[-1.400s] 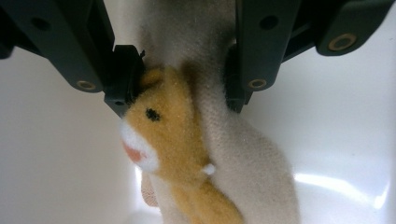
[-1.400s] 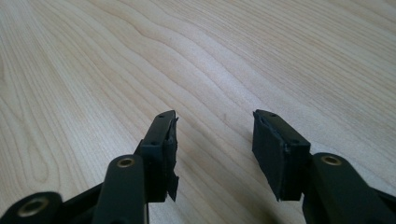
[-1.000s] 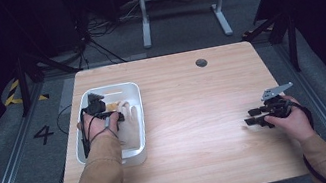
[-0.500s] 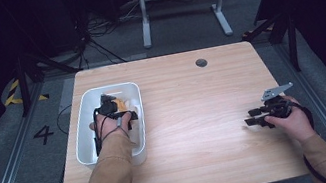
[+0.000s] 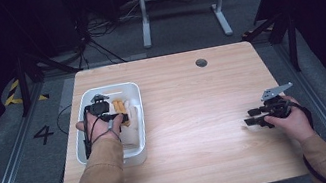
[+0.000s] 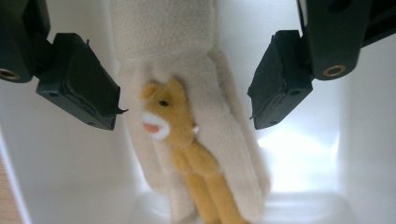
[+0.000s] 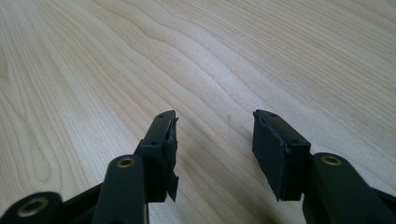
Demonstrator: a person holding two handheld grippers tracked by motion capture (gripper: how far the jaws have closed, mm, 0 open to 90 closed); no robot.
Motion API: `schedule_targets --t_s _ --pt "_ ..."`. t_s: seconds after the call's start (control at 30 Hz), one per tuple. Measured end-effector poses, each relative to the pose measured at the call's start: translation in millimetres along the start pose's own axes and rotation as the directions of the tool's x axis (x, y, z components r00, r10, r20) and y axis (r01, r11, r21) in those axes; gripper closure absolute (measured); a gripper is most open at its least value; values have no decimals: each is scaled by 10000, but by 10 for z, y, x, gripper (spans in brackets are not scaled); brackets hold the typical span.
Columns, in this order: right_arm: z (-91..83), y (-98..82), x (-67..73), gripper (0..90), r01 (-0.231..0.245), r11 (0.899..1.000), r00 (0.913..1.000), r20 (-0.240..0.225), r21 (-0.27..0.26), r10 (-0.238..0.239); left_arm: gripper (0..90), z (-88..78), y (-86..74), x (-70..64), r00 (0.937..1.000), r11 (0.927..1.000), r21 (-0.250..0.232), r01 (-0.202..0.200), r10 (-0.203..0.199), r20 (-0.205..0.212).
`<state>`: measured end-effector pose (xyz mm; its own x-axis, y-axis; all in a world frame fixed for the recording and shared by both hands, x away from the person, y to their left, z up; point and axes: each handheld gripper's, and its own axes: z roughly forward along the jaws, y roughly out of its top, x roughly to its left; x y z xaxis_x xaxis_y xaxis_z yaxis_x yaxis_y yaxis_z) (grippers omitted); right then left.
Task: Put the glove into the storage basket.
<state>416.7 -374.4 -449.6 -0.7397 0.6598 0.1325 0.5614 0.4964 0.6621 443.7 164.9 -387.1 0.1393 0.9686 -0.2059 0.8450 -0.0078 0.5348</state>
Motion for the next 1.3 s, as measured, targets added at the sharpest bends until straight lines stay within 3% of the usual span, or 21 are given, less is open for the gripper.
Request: schedule_targets --t_s 0.13,0.3,0.37,0.4,0.53,0.6,0.67,0.77,0.87,0.9,0.93,0.97,1.07,1.1,1.3 --pt "-4 0 8 505 18 10000 10000 46 21 -18 265 -143 -10 -78 9980 9967 -522 -624 630 94" --pt "-15 -7 1 504 38 10000 9999 130 -23 -38 272 -333 -66 -293 9841 9817 -1084 -1564 1642 672" --pt "-19 -8 6 503 33 10000 9999 137 -30 -33 273 -406 -104 -398 9720 9706 -1326 -2008 2142 964" --pt "-20 -8 8 502 43 10000 9999 142 -35 -42 273 -428 -121 -439 9688 9681 -1384 -2088 2241 1060" --pt "-20 -10 19 500 53 10000 9999 159 -32 -53 273 -502 -213 -635 9392 9432 -1673 -2869 3114 1450" --pt "-18 -15 27 500 61 10000 9999 156 -2 -61 272 -510 -258 -711 9220 9318 -1787 -3160 3460 1737" --pt "-17 -20 36 499 83 10000 9998 171 -2 -83 272 -489 -304 -774 8975 9141 -1907 -3579 3931 2001" --pt "-26 -25 50 497 177 9998 9997 158 -17 -177 273 -456 -364 -833 8737 8980 -1864 -3986 4336 2205" --pt "-36 -30 67 494 229 9997 9996 174 -71 -228 278 -436 -451 -926 8434 8778 -2032 -4339 4750 2510" --pt "-37 -33 76 492 215 9997 9996 160 -63 -214 278 -430 -477 -958 8373 8760 -2097 -4344 4785 2644" --pt "-34 -36 81 491 223 9997 9996 168 -73 -222 279 -422 -524 -1017 8196 8647 -2205 -4514 4995 2807" --pt "-27 -42 93 491 267 9996 9995 160 -46 -266 279 -413 -549 -1048 8101 8594 -2249 -4591 5089 2910" --pt "-8 -51 116 489 370 9993 9992 172 34 -370 279 -326 -639 -1160 7677 8328 -2335 -5019 5533 3234" --pt "-2 -55 129 484 375 9993 9991 204 32 -376 282 -277 -662 -1186 7556 8270 -2305 -5127 5622 3362" --pt "-25 -66 221 483 580 9983 9977 349 13 -580 285 -69 -782 -1292 7061 8001 -2245 -5562 5975 3801"
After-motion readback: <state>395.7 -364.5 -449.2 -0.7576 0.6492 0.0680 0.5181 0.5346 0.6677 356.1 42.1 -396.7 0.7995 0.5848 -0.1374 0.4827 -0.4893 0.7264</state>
